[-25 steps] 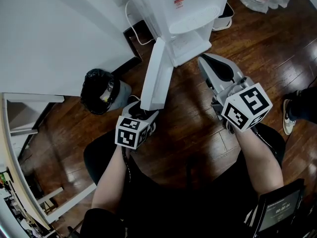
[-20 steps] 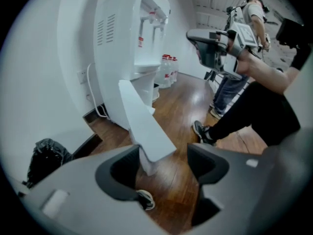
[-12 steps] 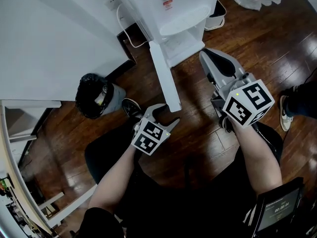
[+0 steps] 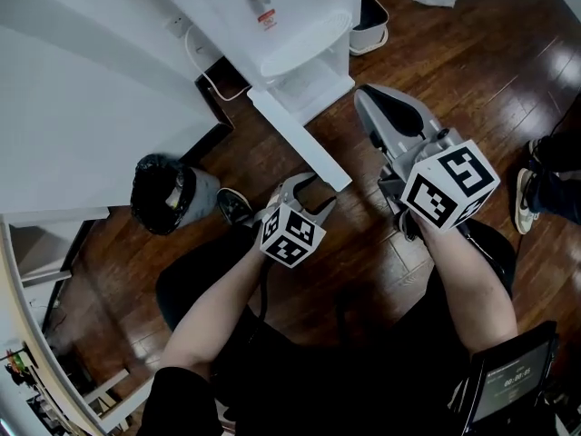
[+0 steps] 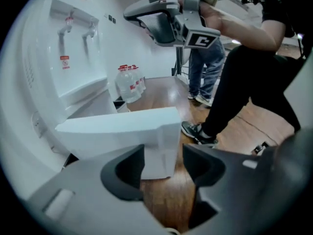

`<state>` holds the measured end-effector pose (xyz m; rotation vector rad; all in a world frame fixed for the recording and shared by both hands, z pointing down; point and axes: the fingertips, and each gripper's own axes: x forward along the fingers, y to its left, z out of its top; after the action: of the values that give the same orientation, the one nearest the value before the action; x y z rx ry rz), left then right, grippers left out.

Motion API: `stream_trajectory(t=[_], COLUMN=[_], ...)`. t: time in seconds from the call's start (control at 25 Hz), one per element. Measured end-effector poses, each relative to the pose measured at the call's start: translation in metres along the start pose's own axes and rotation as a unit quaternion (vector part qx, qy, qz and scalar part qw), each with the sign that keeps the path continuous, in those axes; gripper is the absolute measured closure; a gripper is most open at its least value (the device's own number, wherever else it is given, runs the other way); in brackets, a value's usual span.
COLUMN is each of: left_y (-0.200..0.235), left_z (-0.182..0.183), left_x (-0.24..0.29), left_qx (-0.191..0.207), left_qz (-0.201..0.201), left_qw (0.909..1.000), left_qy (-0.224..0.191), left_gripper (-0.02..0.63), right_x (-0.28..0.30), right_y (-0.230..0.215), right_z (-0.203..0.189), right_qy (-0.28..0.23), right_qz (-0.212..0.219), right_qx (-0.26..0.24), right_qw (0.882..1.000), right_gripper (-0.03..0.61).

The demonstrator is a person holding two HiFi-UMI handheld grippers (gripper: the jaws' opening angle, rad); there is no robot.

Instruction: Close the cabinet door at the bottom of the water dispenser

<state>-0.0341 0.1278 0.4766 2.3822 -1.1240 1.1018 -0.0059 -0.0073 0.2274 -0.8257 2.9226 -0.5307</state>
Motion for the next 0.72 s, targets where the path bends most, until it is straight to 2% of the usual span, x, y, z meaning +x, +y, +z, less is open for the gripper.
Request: stream_trajectory(t=[0.36,0.52,0.72], left_y=[0.014,0.021,0.034], left_z=[0.046,0.063,0.067], left_x=[0.054,0.073,0.099], left_qx=[0.04,0.024,0.004], left_qz=[0.041,0.05,0.045], left_qw=[0.9979,0.9971,0.998], left_qy=[-0.032,-0.052,-0.043], left_gripper=[0.364,0.364,0.367], right_x=[-0.005,-0.003,0.005], right_y=[-0.018,-0.03,-0.058], right_z=[0.0,0.002,0.006], right_qy=[0.009,0.012,0.017], right_qz=[-0.016,-0.023,-0.042], right_qx=[0.014,0.007,0.009], right_qw=[1.0,1.0,0.999], right_gripper=[0.575,0.574,0.574])
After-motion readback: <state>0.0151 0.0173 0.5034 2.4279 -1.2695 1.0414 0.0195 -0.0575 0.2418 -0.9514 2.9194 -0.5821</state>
